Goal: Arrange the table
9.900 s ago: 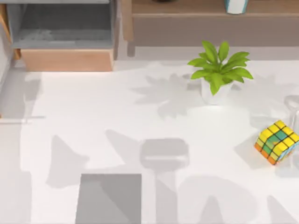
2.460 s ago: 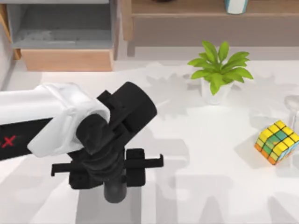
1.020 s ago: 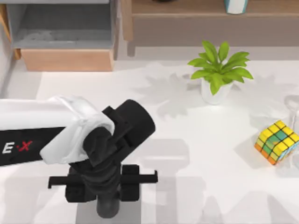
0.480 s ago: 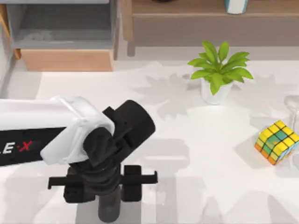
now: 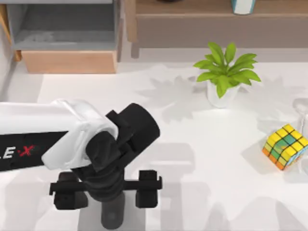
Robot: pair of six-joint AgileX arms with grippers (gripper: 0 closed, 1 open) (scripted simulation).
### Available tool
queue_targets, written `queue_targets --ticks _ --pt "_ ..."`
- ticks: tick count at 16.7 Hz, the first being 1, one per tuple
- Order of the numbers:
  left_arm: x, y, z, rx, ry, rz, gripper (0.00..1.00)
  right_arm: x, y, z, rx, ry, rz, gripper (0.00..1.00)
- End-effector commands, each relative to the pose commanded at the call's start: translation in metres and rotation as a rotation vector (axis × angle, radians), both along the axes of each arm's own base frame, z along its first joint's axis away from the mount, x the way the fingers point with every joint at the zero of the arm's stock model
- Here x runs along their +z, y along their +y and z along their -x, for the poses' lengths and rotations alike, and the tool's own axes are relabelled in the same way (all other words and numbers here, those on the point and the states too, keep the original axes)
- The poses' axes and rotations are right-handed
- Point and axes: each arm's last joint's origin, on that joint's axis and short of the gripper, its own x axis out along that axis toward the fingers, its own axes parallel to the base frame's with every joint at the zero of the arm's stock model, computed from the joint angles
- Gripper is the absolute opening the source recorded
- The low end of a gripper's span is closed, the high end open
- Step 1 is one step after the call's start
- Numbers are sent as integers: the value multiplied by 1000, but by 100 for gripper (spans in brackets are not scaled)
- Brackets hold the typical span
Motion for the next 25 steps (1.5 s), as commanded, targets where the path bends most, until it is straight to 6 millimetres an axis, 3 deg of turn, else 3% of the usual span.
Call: queue_targets --ticks 7,13,19,22,25 --pt "0 2 -3 -12 -14 21 100 0 0 0 0 0 0 100" --pt "-3 26 -34 -156 -196 199 100 0 0 0 0 0 0 100" --pt "-7 85 -73 -425 -636 265 100 0 0 0 0 0 0 100" --pt "-8 127 -83 -574 -902 145 100 0 0 0 0 0 0 100" --pt "-10 172 -83 -713 -1124 -91 100 0 0 0 0 0 0 100"
